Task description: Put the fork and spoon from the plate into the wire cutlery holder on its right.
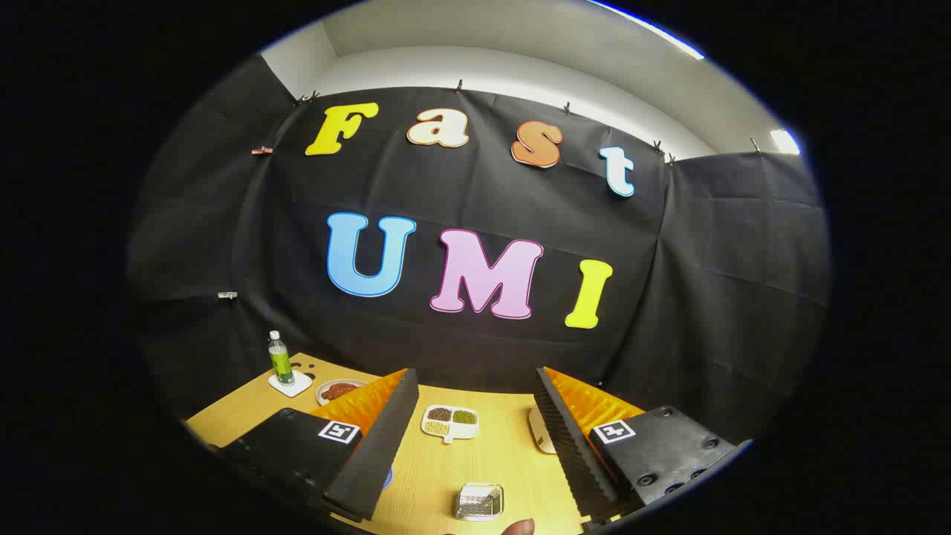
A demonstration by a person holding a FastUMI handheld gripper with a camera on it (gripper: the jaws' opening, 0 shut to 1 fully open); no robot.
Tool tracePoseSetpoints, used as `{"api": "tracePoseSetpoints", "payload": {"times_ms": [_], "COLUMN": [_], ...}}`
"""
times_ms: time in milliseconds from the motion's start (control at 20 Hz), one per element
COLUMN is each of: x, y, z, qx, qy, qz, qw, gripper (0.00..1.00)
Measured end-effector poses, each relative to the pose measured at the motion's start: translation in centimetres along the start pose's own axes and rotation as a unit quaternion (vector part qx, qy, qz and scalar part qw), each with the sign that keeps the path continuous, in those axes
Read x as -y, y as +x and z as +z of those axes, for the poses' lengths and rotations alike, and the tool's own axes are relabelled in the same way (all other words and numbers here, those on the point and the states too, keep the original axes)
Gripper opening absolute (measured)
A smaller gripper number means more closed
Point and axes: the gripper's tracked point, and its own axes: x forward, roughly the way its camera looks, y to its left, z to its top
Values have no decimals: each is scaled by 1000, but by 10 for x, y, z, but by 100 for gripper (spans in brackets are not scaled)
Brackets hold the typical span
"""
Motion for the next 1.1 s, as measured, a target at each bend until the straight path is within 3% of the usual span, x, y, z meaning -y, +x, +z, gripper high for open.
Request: {"api": "tracePoseSetpoints", "payload": {"times_ms": [750,900,1100], "x": [-9,-24,-65], "y": [2,1,-2], "z": [3,-7,-37], "qx": [1,-25,-97], "qy": [-4,-1,15], "qz": [10,36,103], "qw": [1000,999,990], "gripper": [98,98,98]}}
